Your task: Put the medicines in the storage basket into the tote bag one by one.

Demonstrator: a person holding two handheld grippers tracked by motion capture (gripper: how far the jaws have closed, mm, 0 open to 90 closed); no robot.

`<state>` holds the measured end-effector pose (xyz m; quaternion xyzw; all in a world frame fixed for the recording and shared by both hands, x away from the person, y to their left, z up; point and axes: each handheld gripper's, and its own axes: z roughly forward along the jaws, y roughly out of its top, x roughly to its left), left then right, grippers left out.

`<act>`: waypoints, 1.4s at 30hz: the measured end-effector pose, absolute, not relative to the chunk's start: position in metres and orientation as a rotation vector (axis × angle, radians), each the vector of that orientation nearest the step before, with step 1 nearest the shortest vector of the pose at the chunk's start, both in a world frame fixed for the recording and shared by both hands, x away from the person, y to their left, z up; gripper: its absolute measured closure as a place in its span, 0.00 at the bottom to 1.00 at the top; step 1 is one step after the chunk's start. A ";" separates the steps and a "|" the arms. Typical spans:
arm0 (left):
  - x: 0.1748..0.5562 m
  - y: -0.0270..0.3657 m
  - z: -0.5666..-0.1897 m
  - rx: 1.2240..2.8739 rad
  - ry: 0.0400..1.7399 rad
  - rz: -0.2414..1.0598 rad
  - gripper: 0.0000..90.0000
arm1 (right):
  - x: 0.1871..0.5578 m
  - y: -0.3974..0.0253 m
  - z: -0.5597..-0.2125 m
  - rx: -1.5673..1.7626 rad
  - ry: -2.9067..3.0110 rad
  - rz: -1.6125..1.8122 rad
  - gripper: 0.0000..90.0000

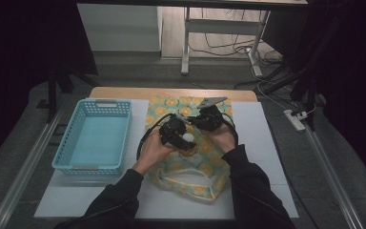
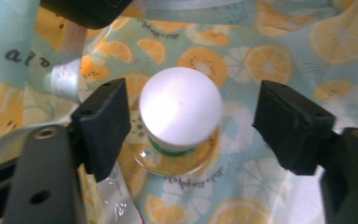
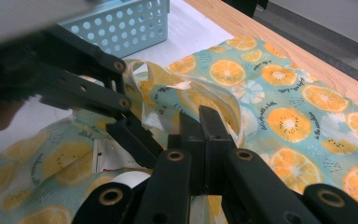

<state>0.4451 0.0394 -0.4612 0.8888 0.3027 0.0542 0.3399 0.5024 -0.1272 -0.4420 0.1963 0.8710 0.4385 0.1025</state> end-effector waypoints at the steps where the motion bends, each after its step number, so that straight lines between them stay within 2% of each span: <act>1: 0.443 0.041 -0.460 2.313 0.787 0.140 0.24 | 0.502 -0.127 -0.442 0.577 2.571 1.292 1.00; 13: 0.425 0.057 -0.457 2.254 0.786 0.114 0.05 | 0.500 -0.124 -0.442 0.562 2.582 1.292 1.00; 21: 0.412 0.068 -0.460 2.204 0.747 0.073 0.00 | 0.499 -0.123 -0.443 0.555 2.587 1.289 1.00; 42: 0.387 0.068 -0.477 2.245 0.727 0.062 0.00 | 0.494 -0.121 -0.441 0.548 2.593 1.294 1.00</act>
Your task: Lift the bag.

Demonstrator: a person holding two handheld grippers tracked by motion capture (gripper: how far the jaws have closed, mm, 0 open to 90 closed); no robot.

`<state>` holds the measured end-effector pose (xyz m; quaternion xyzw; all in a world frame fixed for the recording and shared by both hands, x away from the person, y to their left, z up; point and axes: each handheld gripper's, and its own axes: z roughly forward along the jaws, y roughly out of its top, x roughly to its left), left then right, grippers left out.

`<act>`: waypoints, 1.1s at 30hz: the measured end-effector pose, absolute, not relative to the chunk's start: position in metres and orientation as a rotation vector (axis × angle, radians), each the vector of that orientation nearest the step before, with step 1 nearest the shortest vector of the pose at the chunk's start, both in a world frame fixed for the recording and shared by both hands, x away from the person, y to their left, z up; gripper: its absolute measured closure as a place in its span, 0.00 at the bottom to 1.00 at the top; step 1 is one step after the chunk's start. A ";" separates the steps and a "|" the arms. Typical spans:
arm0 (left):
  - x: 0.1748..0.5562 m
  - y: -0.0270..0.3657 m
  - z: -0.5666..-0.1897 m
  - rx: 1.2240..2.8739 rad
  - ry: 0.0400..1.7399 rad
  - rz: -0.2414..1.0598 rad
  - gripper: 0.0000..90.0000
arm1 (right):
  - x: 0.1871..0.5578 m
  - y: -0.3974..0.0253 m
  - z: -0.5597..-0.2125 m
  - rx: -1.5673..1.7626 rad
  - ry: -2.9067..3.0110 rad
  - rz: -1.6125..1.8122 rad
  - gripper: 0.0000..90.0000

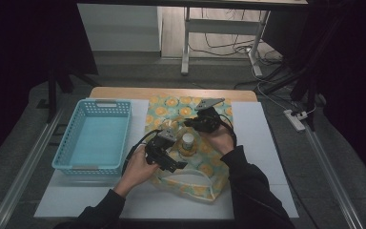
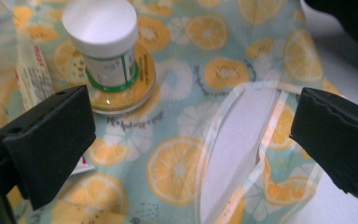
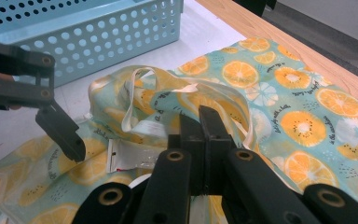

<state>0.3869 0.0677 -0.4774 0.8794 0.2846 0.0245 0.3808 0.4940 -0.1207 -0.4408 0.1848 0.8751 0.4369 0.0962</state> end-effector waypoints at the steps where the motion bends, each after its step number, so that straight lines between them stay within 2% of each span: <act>1: 0.387 0.068 -0.479 2.244 0.730 0.060 0.00 | 0.494 -0.120 -0.441 0.548 2.594 1.293 1.00; 25: 0.385 0.045 -0.526 2.384 0.668 0.047 0.01 | 0.490 -0.121 -0.438 0.539 2.597 1.298 1.00; 29: 0.383 0.042 -0.531 2.437 0.648 0.101 0.08 | 0.491 -0.122 -0.440 0.544 2.603 1.291 1.00; 33: 0.382 0.044 -0.529 2.442 0.641 0.144 0.23 | 0.493 -0.123 -0.440 0.552 2.602 1.290 1.00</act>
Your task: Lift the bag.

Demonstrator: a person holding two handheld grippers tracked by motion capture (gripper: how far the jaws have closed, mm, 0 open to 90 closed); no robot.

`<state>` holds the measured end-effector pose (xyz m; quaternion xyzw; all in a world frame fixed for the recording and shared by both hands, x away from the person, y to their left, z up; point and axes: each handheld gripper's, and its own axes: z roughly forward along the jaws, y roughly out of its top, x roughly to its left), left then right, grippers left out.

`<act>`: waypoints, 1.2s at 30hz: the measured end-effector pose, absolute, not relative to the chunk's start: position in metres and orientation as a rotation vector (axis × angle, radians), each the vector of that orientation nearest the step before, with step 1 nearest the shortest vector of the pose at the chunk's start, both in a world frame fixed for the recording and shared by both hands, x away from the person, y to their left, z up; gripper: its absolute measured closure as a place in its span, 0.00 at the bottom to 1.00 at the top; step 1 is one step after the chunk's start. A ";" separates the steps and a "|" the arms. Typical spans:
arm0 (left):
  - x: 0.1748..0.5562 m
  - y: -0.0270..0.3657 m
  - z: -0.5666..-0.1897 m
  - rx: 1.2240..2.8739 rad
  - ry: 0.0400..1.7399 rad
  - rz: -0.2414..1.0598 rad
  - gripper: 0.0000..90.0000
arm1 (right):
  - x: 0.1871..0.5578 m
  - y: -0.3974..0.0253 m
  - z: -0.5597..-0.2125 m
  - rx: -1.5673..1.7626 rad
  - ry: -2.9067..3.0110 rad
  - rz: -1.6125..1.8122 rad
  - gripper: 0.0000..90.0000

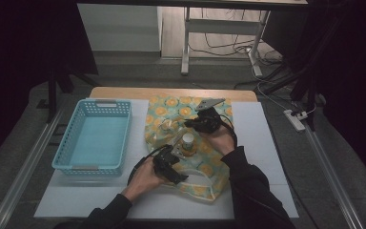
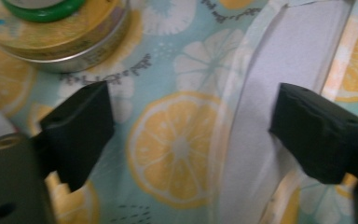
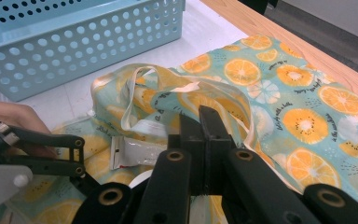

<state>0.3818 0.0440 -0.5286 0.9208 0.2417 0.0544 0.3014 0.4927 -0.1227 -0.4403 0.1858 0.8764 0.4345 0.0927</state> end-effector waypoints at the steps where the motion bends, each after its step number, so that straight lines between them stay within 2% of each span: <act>1: 0.382 0.045 -0.528 2.441 0.639 0.145 0.29 | 0.493 -0.123 -0.440 0.552 2.602 1.290 1.00; 5: 0.382 0.047 -0.526 2.436 0.639 0.137 0.50 | 0.493 -0.122 -0.440 0.550 2.601 1.289 1.00; 8: 0.382 0.047 -0.525 2.429 0.635 0.119 0.71 | 0.492 -0.122 -0.440 0.545 2.603 1.285 1.00; 11: 0.382 0.047 -0.526 2.416 0.640 0.101 0.87 | 0.492 -0.122 -0.440 0.544 2.603 1.284 1.00; 13: 0.383 0.048 -0.526 2.407 0.651 0.085 0.92 | 0.493 -0.122 -0.440 0.545 2.605 1.285 1.00; 18: 0.386 0.049 -0.526 2.376 0.740 0.036 0.99 | 0.493 -0.123 -0.440 0.548 2.608 1.280 1.00; 36: 0.390 0.062 -0.501 2.299 0.809 -0.025 1.00 | 0.489 -0.125 -0.433 0.549 2.632 1.287 1.00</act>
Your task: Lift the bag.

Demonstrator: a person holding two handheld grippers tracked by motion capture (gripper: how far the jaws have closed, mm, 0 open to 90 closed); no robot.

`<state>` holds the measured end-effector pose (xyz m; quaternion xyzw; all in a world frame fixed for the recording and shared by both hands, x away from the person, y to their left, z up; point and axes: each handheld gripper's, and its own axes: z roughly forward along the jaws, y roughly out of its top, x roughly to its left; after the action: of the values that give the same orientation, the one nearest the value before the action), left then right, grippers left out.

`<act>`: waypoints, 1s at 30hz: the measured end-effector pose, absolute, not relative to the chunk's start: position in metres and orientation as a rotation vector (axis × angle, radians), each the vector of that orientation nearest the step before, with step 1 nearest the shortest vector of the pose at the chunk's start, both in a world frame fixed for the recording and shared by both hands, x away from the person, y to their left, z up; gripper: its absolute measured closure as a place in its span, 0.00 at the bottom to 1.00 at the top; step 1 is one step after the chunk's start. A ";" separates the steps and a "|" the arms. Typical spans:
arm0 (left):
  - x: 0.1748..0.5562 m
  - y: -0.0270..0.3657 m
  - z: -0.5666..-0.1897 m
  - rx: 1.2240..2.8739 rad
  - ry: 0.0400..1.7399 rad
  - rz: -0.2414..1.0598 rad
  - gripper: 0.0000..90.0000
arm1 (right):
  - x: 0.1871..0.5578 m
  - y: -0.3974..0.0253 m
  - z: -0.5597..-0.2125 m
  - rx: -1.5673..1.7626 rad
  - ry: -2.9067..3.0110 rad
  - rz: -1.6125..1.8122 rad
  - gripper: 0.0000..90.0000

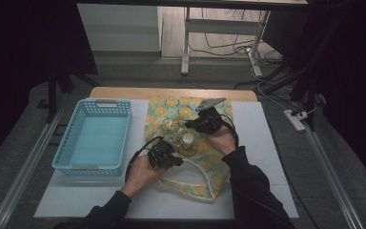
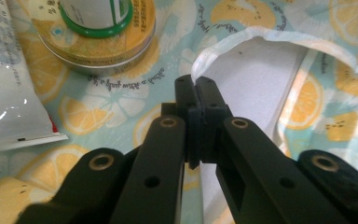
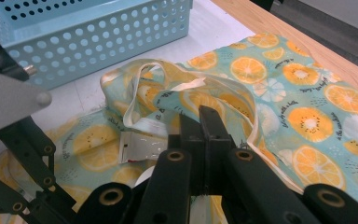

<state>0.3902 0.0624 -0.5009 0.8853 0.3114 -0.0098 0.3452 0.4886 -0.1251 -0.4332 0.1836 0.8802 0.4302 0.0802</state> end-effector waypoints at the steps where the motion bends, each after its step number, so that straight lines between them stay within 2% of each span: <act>1: 0.390 0.063 -0.499 2.292 0.811 -0.026 1.00 | 0.489 -0.126 -0.432 0.554 2.633 1.291 1.00; 22: 0.403 0.083 -0.444 2.196 0.806 -0.014 1.00 | 0.481 -0.130 -0.406 0.547 2.621 1.312 1.00; 30: 0.414 0.089 -0.417 2.189 0.800 -0.047 1.00 | 0.478 -0.130 -0.396 0.529 2.643 1.294 1.00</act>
<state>0.4135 0.0886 -0.4166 0.8630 0.3154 -0.0187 0.3943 0.4776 -0.1304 -0.3961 0.1765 0.8814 0.4316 0.0756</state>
